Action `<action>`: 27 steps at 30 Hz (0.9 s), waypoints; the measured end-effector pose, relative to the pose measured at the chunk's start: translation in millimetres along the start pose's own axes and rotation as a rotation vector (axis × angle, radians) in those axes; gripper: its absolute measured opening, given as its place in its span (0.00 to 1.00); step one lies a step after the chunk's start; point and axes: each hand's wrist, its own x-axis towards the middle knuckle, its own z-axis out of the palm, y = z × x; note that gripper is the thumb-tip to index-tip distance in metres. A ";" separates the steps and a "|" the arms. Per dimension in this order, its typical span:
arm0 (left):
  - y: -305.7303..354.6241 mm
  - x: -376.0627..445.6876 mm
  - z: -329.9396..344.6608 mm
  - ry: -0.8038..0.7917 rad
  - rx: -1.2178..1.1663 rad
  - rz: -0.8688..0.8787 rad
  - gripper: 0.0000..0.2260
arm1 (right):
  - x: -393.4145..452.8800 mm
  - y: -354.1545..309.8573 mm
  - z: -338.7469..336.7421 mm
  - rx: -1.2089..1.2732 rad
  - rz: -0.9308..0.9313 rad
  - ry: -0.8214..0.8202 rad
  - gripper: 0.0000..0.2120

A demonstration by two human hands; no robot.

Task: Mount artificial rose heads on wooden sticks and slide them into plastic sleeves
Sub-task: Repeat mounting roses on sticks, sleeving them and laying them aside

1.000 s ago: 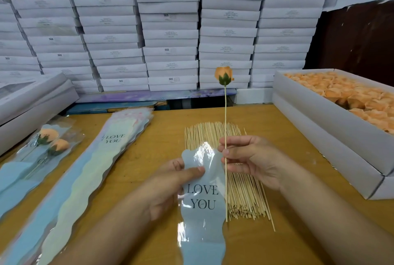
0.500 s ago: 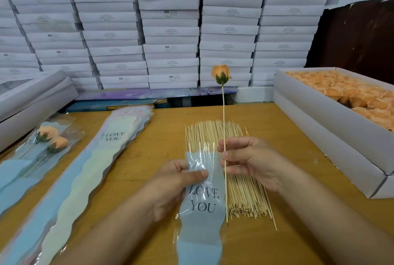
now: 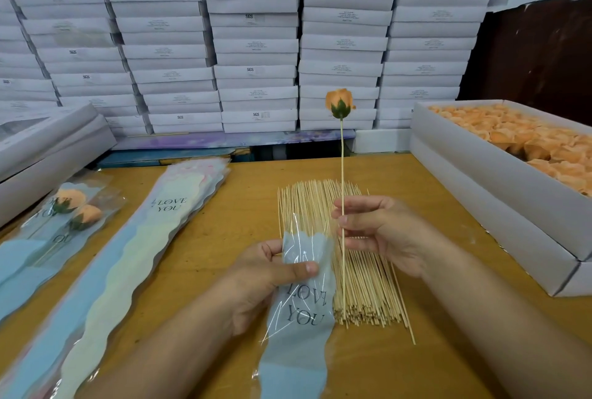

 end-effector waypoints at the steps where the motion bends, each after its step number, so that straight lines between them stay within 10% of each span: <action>1: 0.1 -0.3 0.3 0.000 0.003 -0.004 0.24 | 1.5 -3.6 -1.3 0.004 -0.009 0.008 0.14; 27: -4.0 -1.1 -3.4 -0.027 -0.025 -0.032 0.24 | 50.5 -65.7 28.5 -0.073 -0.108 0.151 0.10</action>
